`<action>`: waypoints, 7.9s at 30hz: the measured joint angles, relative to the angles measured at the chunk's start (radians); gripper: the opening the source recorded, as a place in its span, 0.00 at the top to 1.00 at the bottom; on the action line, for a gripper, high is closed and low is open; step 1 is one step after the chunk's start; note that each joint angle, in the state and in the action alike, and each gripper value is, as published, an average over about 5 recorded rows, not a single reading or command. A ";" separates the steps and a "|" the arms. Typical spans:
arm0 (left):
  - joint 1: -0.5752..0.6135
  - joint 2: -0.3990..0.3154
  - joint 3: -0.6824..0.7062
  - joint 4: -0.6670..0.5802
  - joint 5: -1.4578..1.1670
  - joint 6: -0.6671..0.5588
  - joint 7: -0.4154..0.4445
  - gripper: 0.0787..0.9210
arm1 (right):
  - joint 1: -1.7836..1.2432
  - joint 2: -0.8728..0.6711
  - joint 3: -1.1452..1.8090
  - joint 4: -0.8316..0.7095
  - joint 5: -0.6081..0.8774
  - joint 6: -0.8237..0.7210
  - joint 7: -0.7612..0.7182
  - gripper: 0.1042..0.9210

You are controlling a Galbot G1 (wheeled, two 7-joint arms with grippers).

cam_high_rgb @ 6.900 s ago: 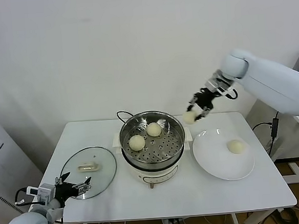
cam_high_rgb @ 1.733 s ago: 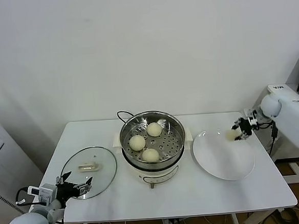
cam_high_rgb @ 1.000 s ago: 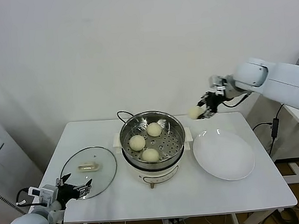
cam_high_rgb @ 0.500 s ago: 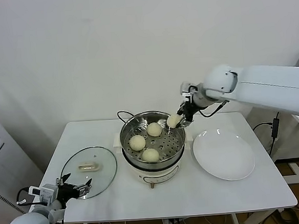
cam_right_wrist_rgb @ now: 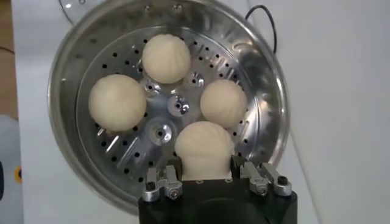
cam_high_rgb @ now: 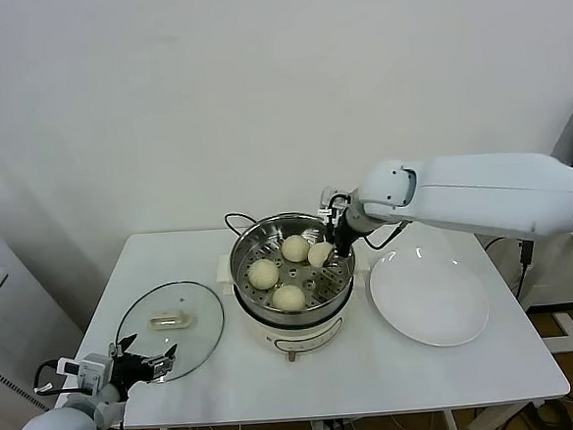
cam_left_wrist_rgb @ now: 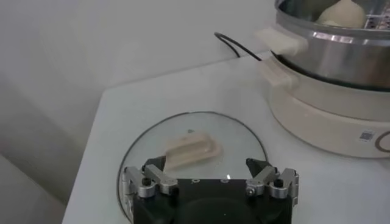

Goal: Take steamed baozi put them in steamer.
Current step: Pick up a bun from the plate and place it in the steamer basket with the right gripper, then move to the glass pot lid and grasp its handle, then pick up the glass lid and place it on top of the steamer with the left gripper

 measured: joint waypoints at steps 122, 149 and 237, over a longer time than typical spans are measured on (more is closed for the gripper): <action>-0.285 -0.345 0.000 0.693 1.874 -0.796 -0.098 0.35 | -1.908 0.147 2.330 0.002 -0.643 0.667 0.274 0.12; -0.223 -0.295 -0.033 0.490 1.707 -0.726 -0.034 0.98 | -1.896 0.147 2.351 0.011 -0.642 0.665 0.265 0.12; -0.674 -0.408 0.763 0.353 1.785 -0.112 0.252 0.96 | -1.934 0.164 2.381 0.021 -0.658 0.680 0.217 0.12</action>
